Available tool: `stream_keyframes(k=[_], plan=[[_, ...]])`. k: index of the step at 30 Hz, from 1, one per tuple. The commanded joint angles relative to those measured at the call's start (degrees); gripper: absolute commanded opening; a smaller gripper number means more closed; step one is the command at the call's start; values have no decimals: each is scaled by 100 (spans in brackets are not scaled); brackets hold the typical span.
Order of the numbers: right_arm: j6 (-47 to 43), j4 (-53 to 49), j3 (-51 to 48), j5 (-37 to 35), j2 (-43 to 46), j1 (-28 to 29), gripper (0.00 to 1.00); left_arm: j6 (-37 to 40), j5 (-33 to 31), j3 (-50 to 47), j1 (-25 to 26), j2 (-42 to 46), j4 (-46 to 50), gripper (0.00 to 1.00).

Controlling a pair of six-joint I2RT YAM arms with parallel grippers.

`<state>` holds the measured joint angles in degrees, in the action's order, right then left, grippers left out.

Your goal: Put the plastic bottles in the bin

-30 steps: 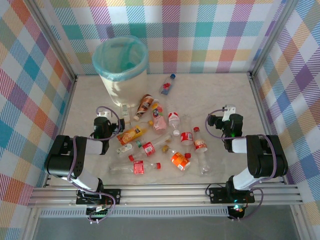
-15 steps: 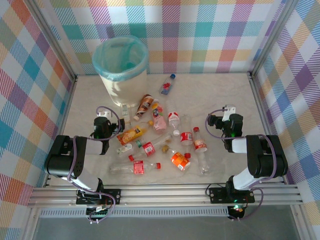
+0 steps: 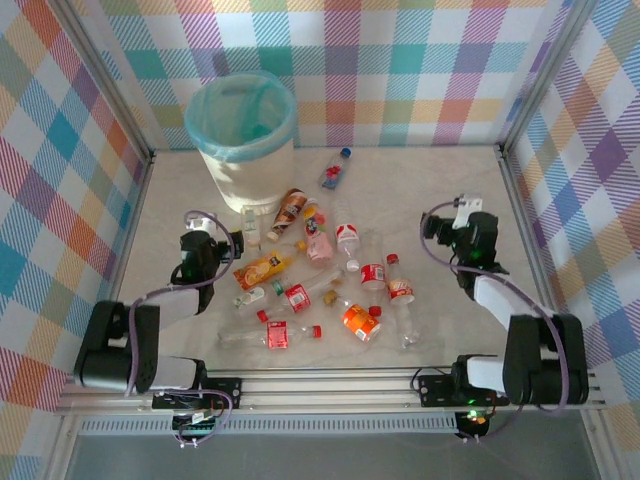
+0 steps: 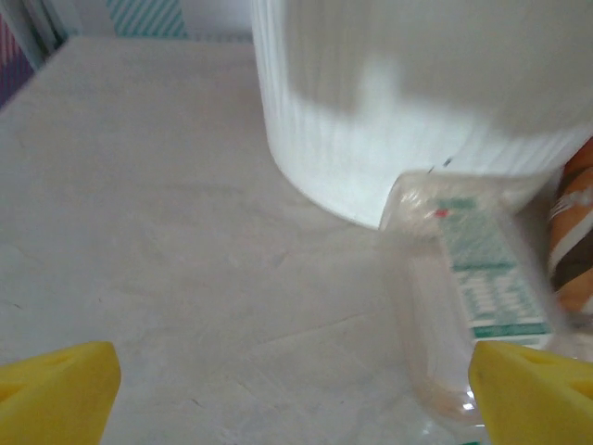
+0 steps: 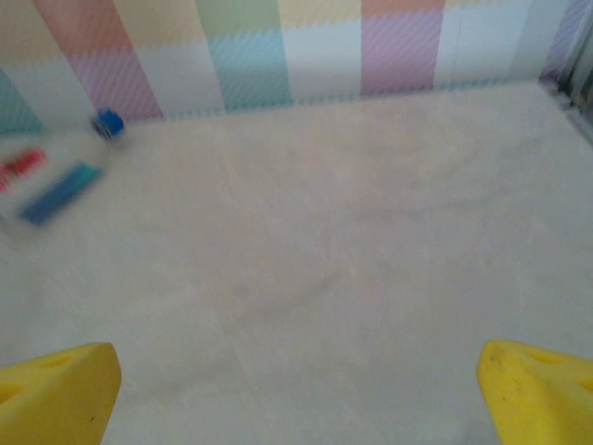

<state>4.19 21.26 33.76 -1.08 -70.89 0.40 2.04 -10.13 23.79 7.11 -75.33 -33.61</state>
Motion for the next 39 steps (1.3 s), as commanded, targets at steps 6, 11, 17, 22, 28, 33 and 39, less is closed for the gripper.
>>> stream_keyframes(k=[6, 11, 17, 22, 28, 33, 39], plan=[[1250, -4177, 1802, 1141, 449, 145, 91, -32, -461, 467, 806, 1890, 2279, 94], [1456, -6230, 2291, 1539, 598, 337, 87, -165, 676, 1053, 1068, 2901, 3591, 88], [1619, -7492, 1978, 1462, 1266, 628, 90, -112, 1658, 2117, 1391, 2901, 4896, 86], [1698, -7907, 1632, 1404, 1282, 995, 88, -284, 1971, 3044, 1723, 2091, 5837, 86], [1944, -7608, 1498, 1152, 770, 1720, 90, -574, 2277, 3725, 2097, 1404, 6039, 86], [2116, -7123, 1158, 848, 436, 2038, 89, -894, 2318, 4169, 2197, 955, 6157, 85], [2223, -6707, 799, 680, 208, 2087, 86, -876, 2324, 4713, 2224, 605, 6397, 84]])
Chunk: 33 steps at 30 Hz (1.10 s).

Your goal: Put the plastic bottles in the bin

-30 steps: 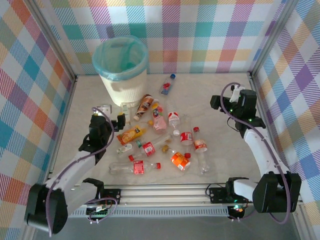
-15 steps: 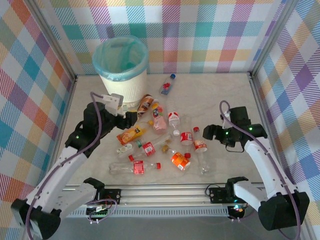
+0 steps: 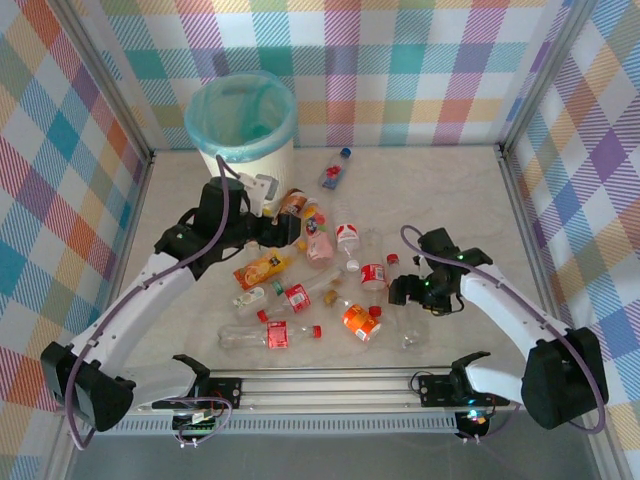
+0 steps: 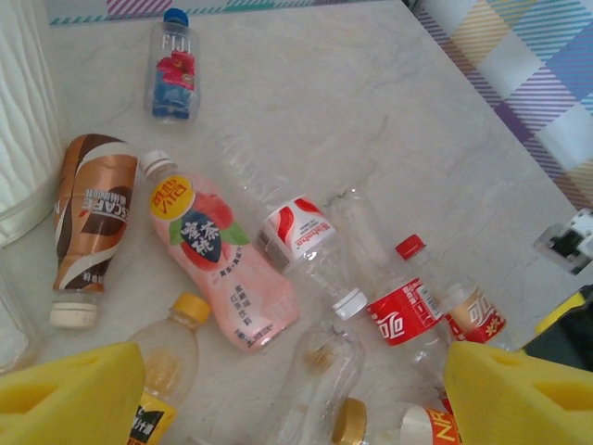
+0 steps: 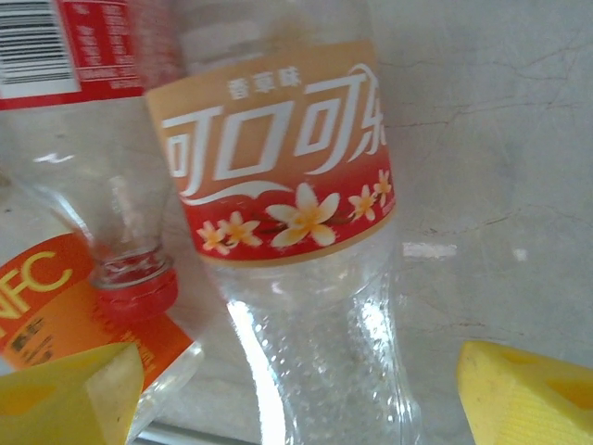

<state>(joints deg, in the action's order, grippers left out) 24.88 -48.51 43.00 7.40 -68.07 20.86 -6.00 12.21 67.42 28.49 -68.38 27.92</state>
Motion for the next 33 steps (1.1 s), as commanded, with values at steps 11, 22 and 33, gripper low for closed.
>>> stream_keyframes(k=[11, 22, 33], plan=[[265, 933, -517, -186, -650, 41, 76, -21, 144, 665, 86, -333, 61, 84], [365, 668, -471, -474, -130, 41, 56, -98, 92, 1150, 86, -342, 483, 85], [-50, 238, 846, -344, 1606, 41, 54, -421, 1097, 3531, 86, -1297, 1671, 89]])
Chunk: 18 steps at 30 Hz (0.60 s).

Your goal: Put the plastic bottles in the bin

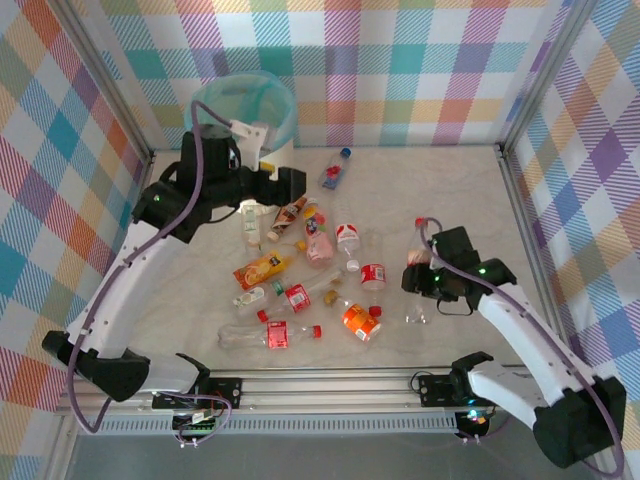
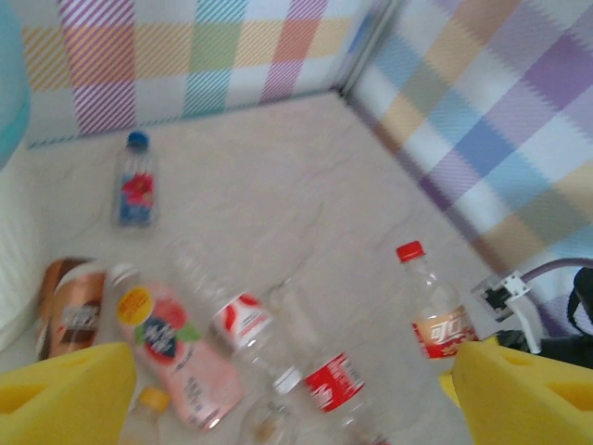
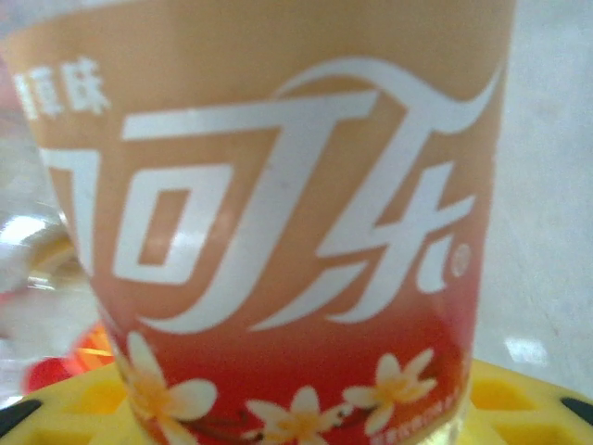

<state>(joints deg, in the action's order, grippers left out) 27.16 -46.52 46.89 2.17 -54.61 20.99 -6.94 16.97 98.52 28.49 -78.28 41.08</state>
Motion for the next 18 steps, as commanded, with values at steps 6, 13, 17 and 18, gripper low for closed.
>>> stream_keyframes(k=[6, 13, 17, 18], plan=[[-329, 984, 1337, 1358, 364, 36, 52, -1330, 2099, 932, 94, -890, -515, 86], [-340, 2094, 1535, 2316, 355, 120, 51, -1707, 2826, 1176, 207, -1100, -912, 85], [-437, 2499, 1557, 2788, 272, 192, 52, -1730, 3035, 1198, 368, -1177, -963, 87], [-467, 2543, 1585, 2903, 231, 216, 52, -1717, 3046, 1224, 414, -1204, -975, 87]])
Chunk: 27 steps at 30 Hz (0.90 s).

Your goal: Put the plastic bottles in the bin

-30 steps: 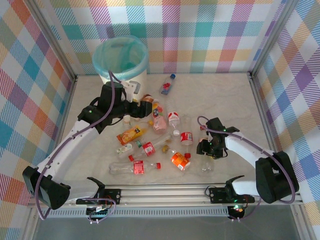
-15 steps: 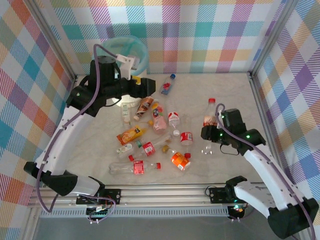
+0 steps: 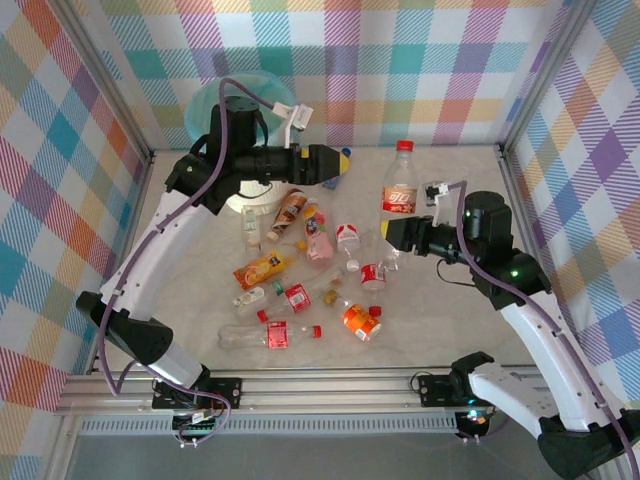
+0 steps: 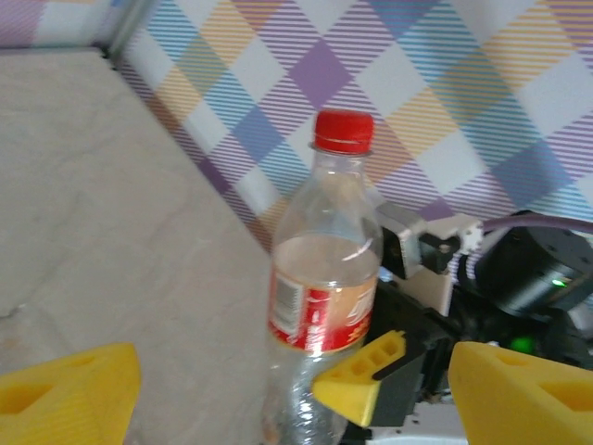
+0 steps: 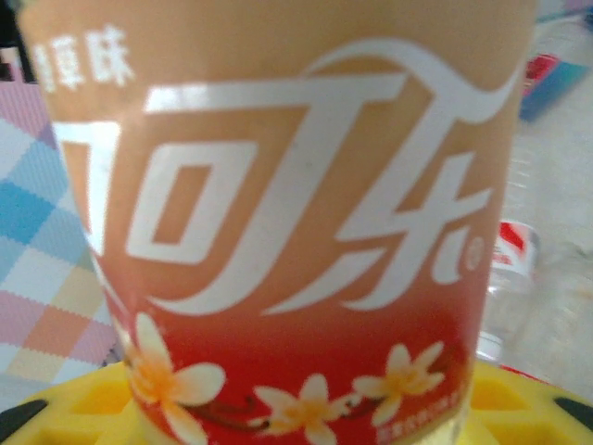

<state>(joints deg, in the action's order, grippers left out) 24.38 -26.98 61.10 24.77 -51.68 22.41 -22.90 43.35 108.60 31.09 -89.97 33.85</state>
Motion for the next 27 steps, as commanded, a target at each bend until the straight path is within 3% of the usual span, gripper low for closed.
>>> stream_keyframes(k=[1, 8, 17, 27], plan=[[-230, 623, 192, 741, -112, 99, 52, -115, 433, 260, 200, -75, -253, 87], [-394, 769, 288, 1259, -342, 370, 51, 443, 250, 1007, 541, -503, 403, 84], [-547, 778, 295, 1482, -527, 742, 51, 665, -495, 1093, 565, -661, 729, 69], [-729, 574, 416, 1512, -759, 878, 51, 859, -700, 1176, 565, -679, 823, 42]])
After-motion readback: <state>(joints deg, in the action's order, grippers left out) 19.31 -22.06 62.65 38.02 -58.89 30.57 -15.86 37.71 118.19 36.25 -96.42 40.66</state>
